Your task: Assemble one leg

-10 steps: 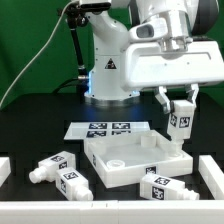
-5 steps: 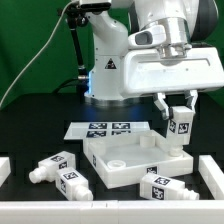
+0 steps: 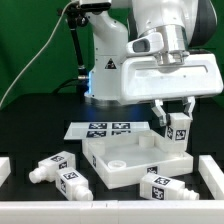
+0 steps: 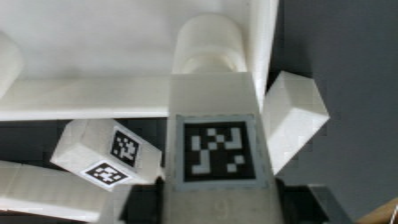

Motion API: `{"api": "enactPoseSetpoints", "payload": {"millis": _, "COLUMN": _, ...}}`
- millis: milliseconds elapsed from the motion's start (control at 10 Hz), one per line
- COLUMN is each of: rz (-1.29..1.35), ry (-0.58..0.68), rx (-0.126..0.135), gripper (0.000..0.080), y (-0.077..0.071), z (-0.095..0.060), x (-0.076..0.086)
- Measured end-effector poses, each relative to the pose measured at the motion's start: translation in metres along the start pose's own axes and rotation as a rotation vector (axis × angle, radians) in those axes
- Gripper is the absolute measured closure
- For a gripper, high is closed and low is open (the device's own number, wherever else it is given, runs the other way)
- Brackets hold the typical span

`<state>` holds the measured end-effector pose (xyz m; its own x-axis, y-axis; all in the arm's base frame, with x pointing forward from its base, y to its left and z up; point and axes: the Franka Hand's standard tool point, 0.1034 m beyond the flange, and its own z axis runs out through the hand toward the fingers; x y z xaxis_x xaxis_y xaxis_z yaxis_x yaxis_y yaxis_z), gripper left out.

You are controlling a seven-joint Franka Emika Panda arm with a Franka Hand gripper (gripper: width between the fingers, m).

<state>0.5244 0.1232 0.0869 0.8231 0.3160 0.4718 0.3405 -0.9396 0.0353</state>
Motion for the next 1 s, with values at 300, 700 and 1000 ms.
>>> {"api": "enactPoseSetpoints", "payload": {"millis": 300, "rz": 0.001, "ry": 0.022, "rx": -0.011, "gripper": 0.0517, "y": 0.004, "z": 0.001, "x": 0.001}}
{"api": "enactPoseSetpoints", "payload": {"millis": 700, "rz": 0.002, "ry": 0.014, "rx": -0.009, "gripper": 0.0175, "y": 0.004, "z": 0.002, "x": -0.001}}
{"api": "enactPoseSetpoints", "payload": {"millis": 1000, "rz": -0.006, "ry": 0.004, "rx": 0.0, "gripper": 0.0151, "y": 0.006, "z": -0.025, "x": 0.02}}
